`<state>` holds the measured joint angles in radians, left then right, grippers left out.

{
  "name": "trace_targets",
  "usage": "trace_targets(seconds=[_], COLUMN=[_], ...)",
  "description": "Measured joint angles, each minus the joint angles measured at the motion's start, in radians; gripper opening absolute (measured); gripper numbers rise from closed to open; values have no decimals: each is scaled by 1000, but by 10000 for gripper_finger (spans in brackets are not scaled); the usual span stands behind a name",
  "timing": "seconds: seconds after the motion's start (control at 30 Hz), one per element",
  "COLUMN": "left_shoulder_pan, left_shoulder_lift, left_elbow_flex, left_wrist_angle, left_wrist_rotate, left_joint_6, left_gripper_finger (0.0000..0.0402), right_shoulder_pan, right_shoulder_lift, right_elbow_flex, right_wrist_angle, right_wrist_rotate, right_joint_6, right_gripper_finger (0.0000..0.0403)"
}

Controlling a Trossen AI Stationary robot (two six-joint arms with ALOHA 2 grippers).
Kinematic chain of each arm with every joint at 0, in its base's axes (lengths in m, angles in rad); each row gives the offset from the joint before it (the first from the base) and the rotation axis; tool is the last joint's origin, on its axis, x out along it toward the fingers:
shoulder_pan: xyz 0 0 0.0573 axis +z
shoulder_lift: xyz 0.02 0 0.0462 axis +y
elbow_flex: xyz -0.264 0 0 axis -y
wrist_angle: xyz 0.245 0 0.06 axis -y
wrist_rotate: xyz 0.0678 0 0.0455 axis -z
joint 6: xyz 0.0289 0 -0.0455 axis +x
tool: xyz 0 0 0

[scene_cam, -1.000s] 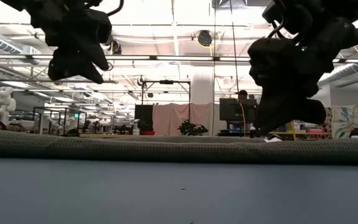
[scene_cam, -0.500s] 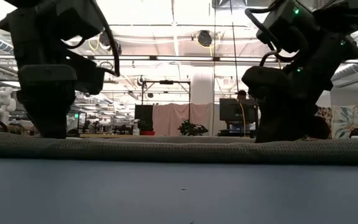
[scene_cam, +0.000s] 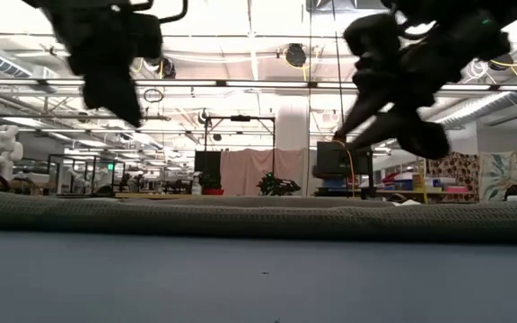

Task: Roll towel
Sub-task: Roll the gray towel

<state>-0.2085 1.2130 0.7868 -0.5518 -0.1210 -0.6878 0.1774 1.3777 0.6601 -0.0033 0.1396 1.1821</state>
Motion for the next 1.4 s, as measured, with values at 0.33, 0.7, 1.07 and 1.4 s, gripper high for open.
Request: trace_targets(seconds=[0.33,0.7,1.07,1.4], left_shoulder_pan=[410,693,747,743], left_shoulder_lift=[31,121,1,69], left_elbow_flex=[-129,-332,-185,-149], left_wrist_angle=[151,187,96,405], left_wrist_rotate=[147,233,295,545], left_joint_6=[389,467,490,582], left_gripper_finger=[111,111,111,111], right_shoulder_pan=[-314,-478,-532,-469], right_shoulder_lift=[89,327,257,281], right_elbow_flex=[87,131,134,134], right_wrist_angle=[87,84,188,138], right_wrist_rotate=[-6,-96,-144,-139], right_joint_6=[-30,-77,-148,-212], right_gripper_finger=[55,8,1,1])
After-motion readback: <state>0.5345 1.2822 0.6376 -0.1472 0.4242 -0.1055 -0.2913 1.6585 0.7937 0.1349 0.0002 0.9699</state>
